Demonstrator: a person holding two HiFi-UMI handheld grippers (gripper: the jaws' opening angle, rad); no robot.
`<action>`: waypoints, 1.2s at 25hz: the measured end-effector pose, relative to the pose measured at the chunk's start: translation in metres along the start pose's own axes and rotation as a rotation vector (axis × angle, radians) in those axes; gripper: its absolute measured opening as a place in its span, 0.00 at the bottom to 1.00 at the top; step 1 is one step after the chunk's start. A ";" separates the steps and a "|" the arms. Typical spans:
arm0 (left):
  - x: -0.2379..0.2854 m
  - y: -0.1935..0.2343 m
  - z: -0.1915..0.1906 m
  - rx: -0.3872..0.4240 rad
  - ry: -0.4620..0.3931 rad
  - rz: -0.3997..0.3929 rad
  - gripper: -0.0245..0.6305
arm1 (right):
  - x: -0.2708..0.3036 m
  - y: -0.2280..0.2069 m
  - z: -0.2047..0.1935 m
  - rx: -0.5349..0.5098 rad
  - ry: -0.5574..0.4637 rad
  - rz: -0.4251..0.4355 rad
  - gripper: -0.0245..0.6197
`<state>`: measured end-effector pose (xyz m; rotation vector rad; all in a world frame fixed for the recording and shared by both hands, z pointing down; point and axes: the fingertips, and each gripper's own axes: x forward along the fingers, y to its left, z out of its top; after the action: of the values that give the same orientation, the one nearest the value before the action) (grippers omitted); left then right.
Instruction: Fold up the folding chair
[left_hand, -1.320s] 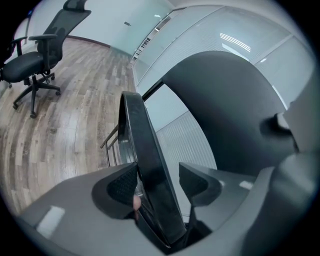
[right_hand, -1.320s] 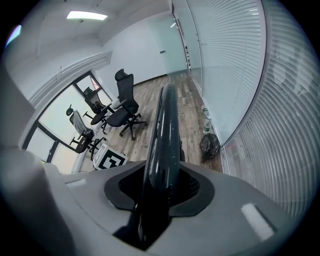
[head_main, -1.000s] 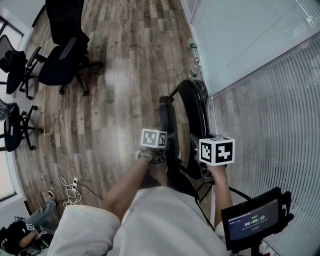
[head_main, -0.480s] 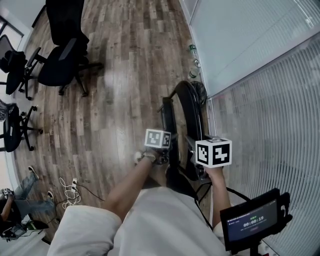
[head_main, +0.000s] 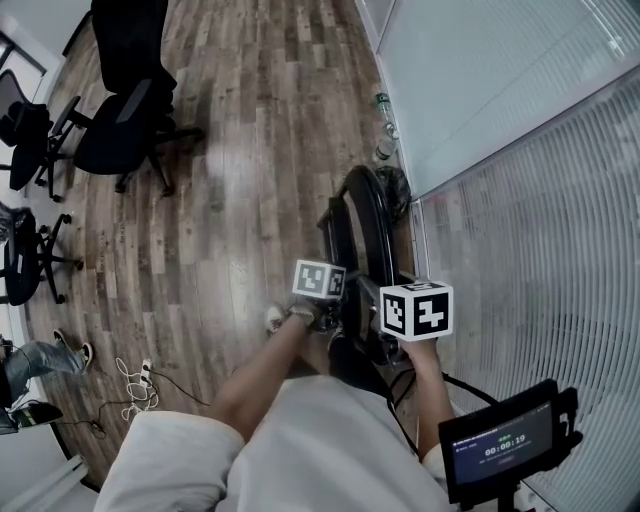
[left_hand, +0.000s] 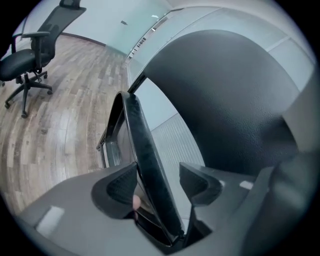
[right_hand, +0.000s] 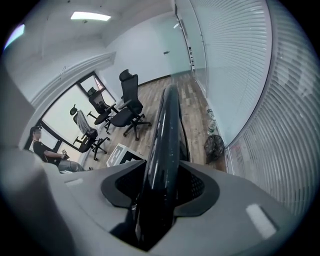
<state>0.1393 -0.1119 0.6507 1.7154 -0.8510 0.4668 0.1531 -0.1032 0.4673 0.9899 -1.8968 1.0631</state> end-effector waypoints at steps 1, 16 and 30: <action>0.001 -0.001 0.000 0.008 0.005 -0.002 0.44 | 0.000 -0.002 0.000 0.004 0.001 -0.003 0.28; 0.005 0.001 -0.002 0.057 0.013 0.015 0.41 | 0.002 -0.010 -0.002 -0.022 0.013 -0.040 0.24; 0.010 0.002 -0.004 0.069 0.028 0.026 0.39 | 0.002 -0.019 -0.003 -0.024 0.019 -0.074 0.20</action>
<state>0.1450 -0.1113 0.6597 1.7586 -0.8467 0.5423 0.1696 -0.1079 0.4769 1.0249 -1.8395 1.0009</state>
